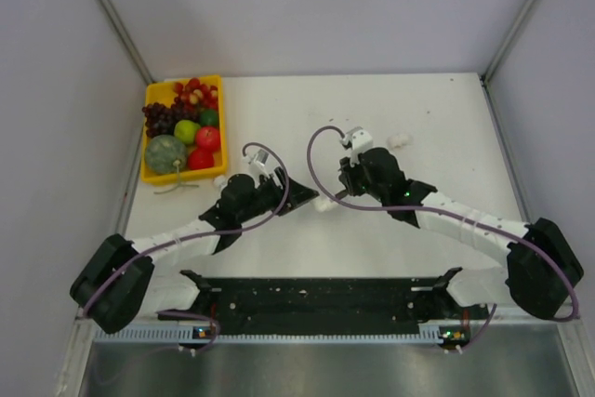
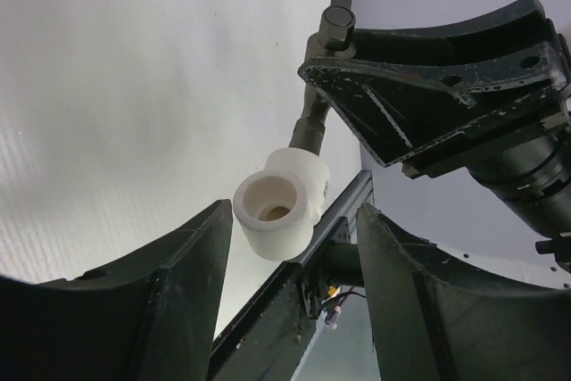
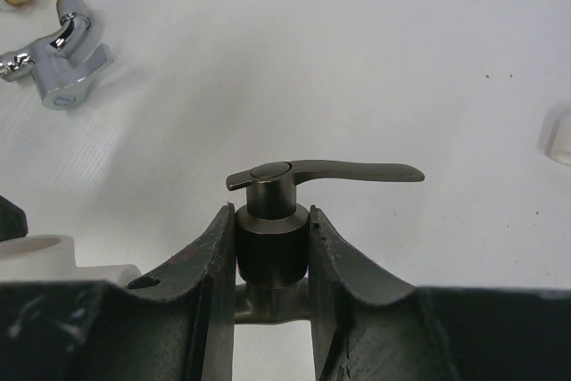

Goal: Install the water faucets

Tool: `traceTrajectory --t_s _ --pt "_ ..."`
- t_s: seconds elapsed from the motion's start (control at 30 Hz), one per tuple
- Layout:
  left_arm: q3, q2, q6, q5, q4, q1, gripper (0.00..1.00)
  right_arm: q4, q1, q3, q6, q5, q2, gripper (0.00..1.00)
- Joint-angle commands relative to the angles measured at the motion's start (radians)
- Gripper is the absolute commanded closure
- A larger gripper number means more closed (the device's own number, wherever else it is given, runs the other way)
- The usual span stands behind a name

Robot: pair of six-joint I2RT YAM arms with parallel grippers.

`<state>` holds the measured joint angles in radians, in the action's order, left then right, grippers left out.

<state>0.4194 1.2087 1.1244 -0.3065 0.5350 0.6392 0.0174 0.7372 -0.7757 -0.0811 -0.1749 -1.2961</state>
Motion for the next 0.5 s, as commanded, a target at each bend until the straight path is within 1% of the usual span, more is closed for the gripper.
traceTrajectory --t_s 0.0,0.07,0.27,0.47 --pt "0.021 0.015 0.002 -0.005 0.068 0.025 0.37 -0.12 0.011 0.015 -0.057 -0.043 0.098 1.0" --pt "0.018 0.003 -0.015 0.02 0.039 0.034 0.37 -0.119 0.013 0.021 -0.06 -0.049 0.121 1.0" --pt "0.025 -0.02 -0.064 0.041 0.039 0.065 0.37 -0.129 0.014 0.038 -0.095 -0.061 0.173 1.0" --pt "0.05 0.003 -0.072 0.038 0.132 0.106 0.37 -0.146 0.03 0.05 -0.111 -0.075 0.19 1.0"
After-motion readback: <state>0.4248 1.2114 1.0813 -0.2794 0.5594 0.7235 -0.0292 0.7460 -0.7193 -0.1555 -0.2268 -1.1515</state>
